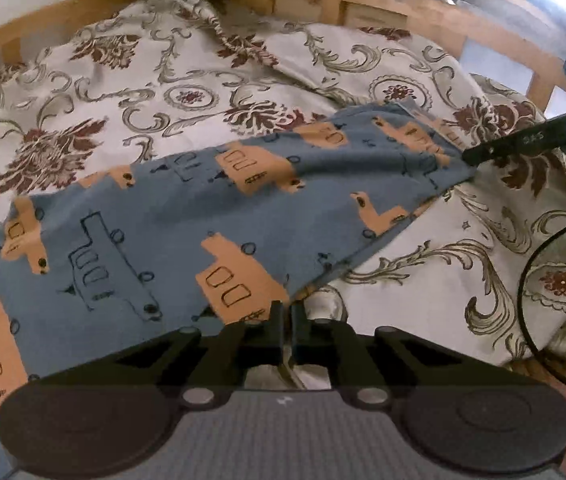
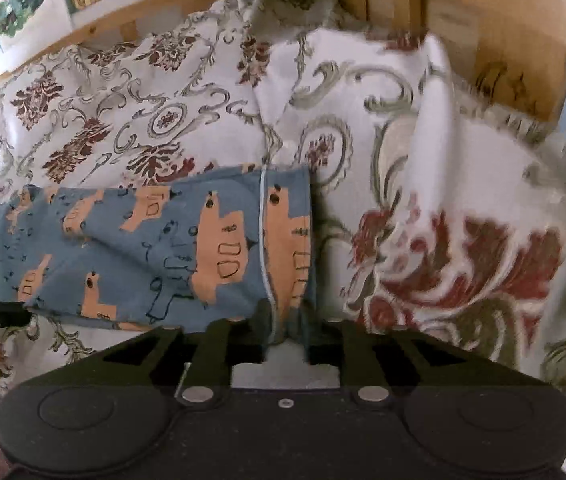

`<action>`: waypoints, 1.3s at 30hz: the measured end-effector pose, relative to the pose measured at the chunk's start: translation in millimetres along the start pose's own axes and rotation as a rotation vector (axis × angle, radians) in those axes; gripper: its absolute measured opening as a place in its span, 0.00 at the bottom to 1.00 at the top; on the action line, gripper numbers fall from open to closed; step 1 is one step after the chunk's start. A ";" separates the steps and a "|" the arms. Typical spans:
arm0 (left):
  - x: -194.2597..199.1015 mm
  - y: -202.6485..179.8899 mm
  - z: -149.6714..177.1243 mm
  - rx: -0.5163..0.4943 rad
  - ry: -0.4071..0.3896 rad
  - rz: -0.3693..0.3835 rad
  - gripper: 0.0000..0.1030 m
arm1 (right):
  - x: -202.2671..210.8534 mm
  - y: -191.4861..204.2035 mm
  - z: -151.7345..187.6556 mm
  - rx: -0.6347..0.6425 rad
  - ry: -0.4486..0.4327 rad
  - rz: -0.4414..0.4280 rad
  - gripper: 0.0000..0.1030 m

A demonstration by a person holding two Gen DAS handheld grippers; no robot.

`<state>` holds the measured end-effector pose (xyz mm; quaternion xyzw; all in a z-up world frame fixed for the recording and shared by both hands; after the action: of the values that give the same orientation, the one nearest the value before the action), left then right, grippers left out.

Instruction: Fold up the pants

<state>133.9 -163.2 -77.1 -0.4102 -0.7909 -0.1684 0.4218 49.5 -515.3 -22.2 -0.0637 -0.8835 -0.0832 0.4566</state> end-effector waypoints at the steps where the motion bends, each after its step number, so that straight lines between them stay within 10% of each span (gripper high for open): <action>1: 1.3 1.1 -1.5 0.009 0.000 0.009 0.04 | 5.2 5.0 -3.6 0.044 -0.023 0.028 0.30; 5: 10.8 4.7 -7.9 0.046 -0.033 0.026 0.13 | 14.7 29.7 -22.4 0.217 -0.120 0.065 0.48; 8: 16.3 9.9 -11.0 0.098 -0.066 0.000 0.56 | -4.6 39.9 -36.4 0.252 -0.114 -0.037 0.57; 13: 17.4 37.7 0.7 0.216 -0.001 -0.146 0.61 | -43.8 34.1 -32.9 0.301 -0.010 0.027 0.60; 16: 35.4 63.1 5.7 0.297 0.003 -0.158 0.72 | -22.6 34.5 -40.4 0.295 -0.108 0.023 0.93; 18: 50.5 83.3 -1.1 0.321 -0.034 -0.190 0.86 | -15.9 41.9 -54.7 0.329 -0.172 -0.037 0.97; 29: 12.1 181.9 -78.3 0.645 -0.043 -0.313 0.85 | -87.6 98.3 -131.8 0.483 -0.164 -0.305 0.95; 31: 0.5 190.7 -79.0 0.705 -0.025 -0.330 0.76 | -95.2 101.1 -126.7 0.497 -0.146 -0.353 0.93; 33: -13.5 195.0 -78.6 0.707 0.012 -0.368 0.34 | -103.6 105.1 -119.0 0.532 -0.118 -0.395 0.91; 36: -25.2 193.9 -74.2 0.677 0.023 -0.392 0.19 | -112.4 111.6 -110.7 0.585 -0.084 -0.449 0.83; 38: -25.6 191.2 -72.9 0.661 0.007 -0.405 0.13 | -115.6 113.9 -107.1 0.606 -0.061 -0.466 0.66; 39: -24.6 190.0 -71.9 0.660 -0.003 -0.406 0.10 | -115.8 115.5 -105.1 0.613 -0.054 -0.462 0.38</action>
<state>329.7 -104.4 -69.8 -0.0878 -0.8683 0.0156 0.4879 221.5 -428.1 -46.8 0.2746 -0.8701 0.0860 0.4002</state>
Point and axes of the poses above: each gripper's, at about its wrist camera, not at the fingertips, and x roughly against the way its jaws point, y to its left, z to its underside, the point moved 2 cm from there along -x, roughly the way its jaws point, and after that the axes turned 4 degrees about y, right-handed, at the moved point
